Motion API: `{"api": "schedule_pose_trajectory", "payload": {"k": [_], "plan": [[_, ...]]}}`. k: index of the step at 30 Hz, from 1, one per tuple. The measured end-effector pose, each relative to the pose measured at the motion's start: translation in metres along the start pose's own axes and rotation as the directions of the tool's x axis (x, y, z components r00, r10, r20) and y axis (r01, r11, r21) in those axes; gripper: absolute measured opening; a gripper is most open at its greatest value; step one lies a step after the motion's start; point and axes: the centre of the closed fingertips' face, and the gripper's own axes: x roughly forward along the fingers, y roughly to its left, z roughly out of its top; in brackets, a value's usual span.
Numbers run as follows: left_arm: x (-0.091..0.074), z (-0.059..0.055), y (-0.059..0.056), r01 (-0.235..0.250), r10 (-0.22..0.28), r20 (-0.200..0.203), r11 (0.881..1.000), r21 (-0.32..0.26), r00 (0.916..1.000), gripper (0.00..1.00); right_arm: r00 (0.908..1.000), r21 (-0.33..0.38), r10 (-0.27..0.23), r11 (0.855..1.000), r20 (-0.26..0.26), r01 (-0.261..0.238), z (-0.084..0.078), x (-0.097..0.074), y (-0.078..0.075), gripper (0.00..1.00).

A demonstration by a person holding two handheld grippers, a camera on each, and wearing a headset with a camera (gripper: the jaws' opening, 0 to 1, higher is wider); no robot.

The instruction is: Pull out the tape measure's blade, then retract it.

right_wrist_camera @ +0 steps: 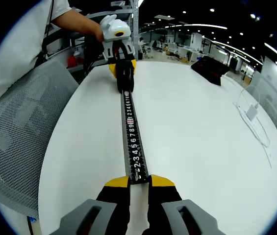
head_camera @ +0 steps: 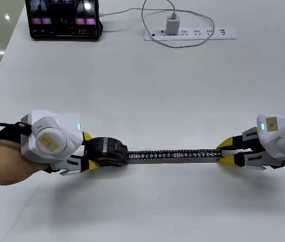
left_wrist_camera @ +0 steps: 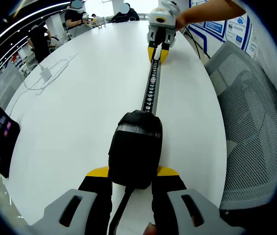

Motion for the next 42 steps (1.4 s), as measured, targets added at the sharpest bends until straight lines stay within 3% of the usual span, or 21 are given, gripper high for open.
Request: {"api": "schedule_pose_trajectory", "payload": {"k": [13,25,42], "plan": [[0.0004,0.0002,-0.0002,-0.004,0.004,0.000,1.000,0.001,1.0000,0.25,0.9996,0.003,-0.004,1.000,-0.029,0.004,-0.0096,-0.0090,-0.0019,0.09],[0.0000,0.0020,-0.0011,-0.014,0.014,-0.010,1.000,-0.001,0.9998,0.26,0.9986,0.015,0.011,1.000,-0.051,-0.011,-0.0089,-0.0081,-0.0014,0.10],[-0.0011,0.0044,-0.0013,-0.029,0.029,0.015,0.999,-0.033,0.9995,0.27,0.9971,0.010,0.014,1.000,-0.075,-0.014,-0.0092,-0.0084,0.0000,0.12]]}}
